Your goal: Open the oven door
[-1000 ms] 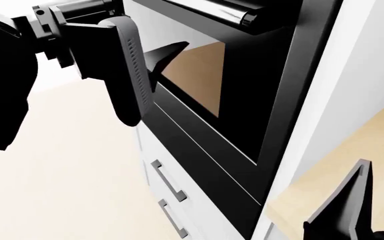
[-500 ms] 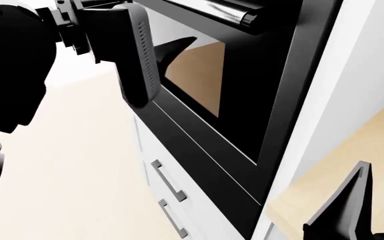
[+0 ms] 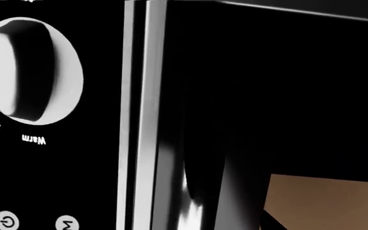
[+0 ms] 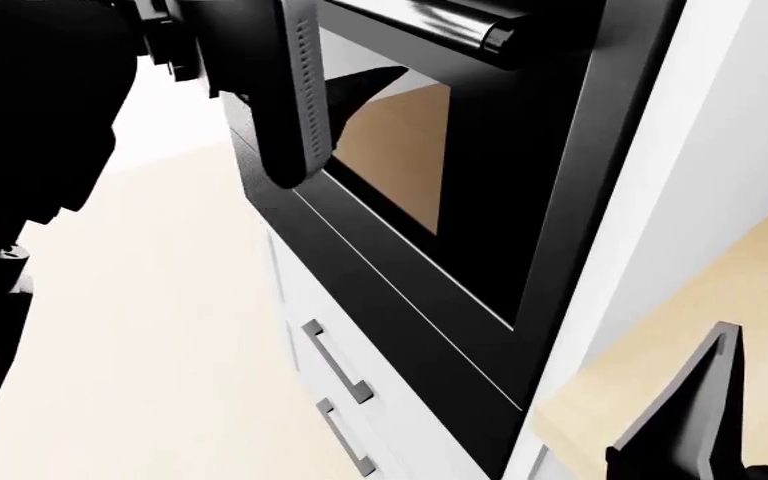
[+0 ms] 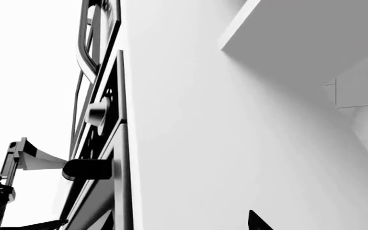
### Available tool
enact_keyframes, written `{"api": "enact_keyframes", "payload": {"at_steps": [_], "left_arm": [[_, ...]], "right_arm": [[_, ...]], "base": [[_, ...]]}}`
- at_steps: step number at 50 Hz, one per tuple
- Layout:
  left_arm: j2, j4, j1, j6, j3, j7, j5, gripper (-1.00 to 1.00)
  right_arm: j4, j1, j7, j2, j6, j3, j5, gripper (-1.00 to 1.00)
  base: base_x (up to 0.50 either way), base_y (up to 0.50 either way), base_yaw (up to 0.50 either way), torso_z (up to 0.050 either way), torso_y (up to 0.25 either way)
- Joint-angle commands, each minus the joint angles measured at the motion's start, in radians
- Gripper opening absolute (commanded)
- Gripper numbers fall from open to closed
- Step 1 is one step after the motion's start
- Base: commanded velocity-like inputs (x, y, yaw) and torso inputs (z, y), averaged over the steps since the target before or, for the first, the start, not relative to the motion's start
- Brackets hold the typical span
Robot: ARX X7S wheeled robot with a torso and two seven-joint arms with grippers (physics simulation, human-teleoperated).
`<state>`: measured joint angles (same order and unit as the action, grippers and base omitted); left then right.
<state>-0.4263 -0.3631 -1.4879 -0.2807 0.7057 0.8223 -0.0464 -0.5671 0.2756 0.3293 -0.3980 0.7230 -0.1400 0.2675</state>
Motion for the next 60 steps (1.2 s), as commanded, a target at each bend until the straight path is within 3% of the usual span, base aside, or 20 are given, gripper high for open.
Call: {"api": "enact_keyframes", "payload": {"at_steps": [1, 20, 21, 48, 60], "left_arm": [[0.035, -0.102, -0.026, -0.064, 0.016, 0.01, 0.004, 1.0], [0.058, -0.168, -0.035, -0.117, 0.019, -0.015, 0.001, 1.0], [0.059, -0.167, -0.036, -0.118, 0.015, -0.026, -0.004, -1.0], [0.037, -0.108, -0.015, -0.087, 0.018, -0.029, 0.0, -1.0], [-0.02, 0.051, 0.06, -0.033, -0.035, -0.152, -0.041, -1.0]], "right_arm": [[0.001, -0.001, 0.002, -0.001, 0.0, 0.0, 0.0, 1.0], [0.006, -0.006, 0.006, 0.0, 0.001, 0.0, -0.003, 1.0], [0.007, -0.007, 0.006, 0.001, 0.001, 0.0, -0.004, 1.0], [0.005, -0.006, 0.011, -0.002, 0.001, 0.0, -0.006, 1.0], [0.005, -0.006, 0.013, -0.003, 0.003, -0.001, -0.006, 1.0]], "base": [[0.0, 0.0, 0.0, 0.0, 0.0], [0.0, 0.0, 0.0, 0.0, 0.0], [0.0, 0.0, 0.0, 0.0, 0.0], [0.0, 0.0, 0.0, 0.0, 0.0], [0.0, 0.0, 0.0, 0.0, 0.0]]}}
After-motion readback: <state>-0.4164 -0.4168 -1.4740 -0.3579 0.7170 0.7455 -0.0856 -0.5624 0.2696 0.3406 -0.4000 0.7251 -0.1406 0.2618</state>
